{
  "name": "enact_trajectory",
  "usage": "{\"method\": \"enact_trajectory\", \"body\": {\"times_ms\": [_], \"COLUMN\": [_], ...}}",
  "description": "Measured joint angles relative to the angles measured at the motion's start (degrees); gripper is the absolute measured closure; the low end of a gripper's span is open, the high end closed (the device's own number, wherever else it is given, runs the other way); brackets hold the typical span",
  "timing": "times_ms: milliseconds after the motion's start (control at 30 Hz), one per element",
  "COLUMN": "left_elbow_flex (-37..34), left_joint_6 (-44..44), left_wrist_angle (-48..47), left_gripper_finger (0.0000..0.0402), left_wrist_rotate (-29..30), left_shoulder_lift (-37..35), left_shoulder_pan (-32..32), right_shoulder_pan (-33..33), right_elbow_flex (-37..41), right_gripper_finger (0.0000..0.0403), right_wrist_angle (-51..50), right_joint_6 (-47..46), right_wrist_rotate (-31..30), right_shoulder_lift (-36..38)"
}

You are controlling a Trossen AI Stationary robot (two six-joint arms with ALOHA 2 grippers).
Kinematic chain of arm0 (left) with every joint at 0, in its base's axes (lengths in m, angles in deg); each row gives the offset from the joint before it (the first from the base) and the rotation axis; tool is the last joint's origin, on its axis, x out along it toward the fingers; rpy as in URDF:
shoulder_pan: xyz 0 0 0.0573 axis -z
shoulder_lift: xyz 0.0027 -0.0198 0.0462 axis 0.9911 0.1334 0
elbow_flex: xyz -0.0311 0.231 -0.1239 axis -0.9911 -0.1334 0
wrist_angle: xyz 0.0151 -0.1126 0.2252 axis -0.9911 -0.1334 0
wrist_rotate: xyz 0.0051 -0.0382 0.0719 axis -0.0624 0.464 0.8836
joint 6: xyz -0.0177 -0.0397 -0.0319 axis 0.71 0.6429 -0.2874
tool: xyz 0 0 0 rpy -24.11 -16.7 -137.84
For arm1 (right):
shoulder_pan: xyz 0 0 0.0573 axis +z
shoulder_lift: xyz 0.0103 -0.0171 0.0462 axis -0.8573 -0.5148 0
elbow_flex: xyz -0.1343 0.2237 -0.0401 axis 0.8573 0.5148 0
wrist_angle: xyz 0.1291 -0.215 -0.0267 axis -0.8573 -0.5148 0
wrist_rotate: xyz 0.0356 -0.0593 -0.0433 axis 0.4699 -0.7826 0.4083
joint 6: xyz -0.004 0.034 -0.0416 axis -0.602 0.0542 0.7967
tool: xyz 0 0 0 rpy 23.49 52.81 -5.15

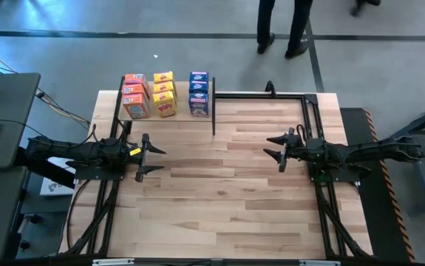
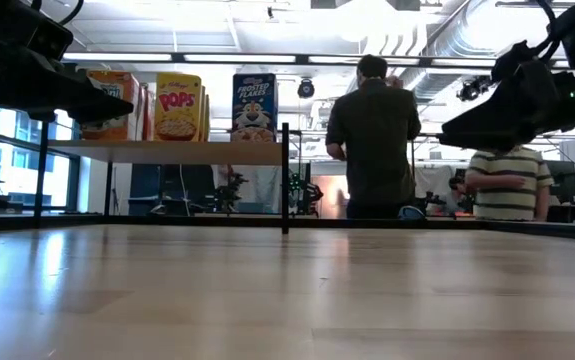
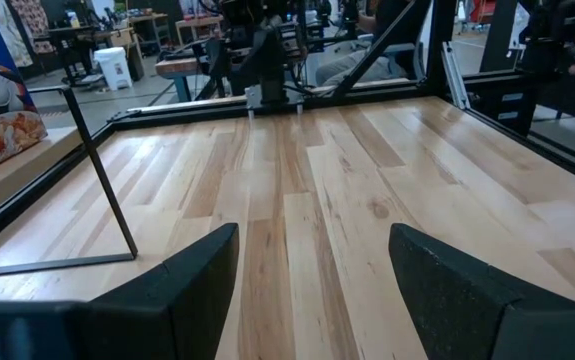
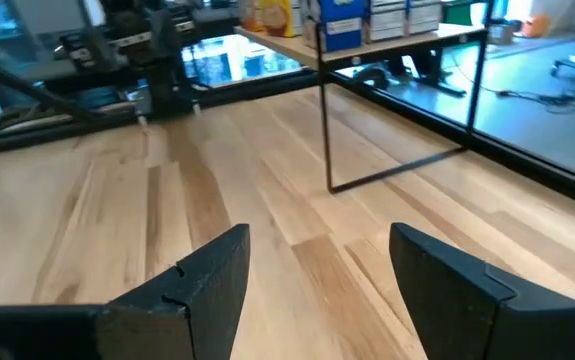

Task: Stack cereal on shelf
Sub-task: Return to Home Position

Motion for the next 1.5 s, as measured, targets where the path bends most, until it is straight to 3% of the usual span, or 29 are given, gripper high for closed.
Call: {"method": "enact_trajectory", "body": {"times_ms": [1500], "left_elbow_flex": [0.0], "left_joint_6": [0.0], "left_wrist_angle": [0.0], "left_gripper_finger": [0.0151], "left_wrist_rotate": [0.0], "left_shoulder_lift": [0.0], "left_shoulder_pan": [0.0], "right_shoulder_pan": [0.0], "right_elbow_flex": [0.0], "right_gripper_finger": [0.0169], "right_wrist_angle": [-0.7], "right_joint_6": [-1.0], "right_wrist_rotate": [-1.3], "right_shoulder_lift": [0.0]}}
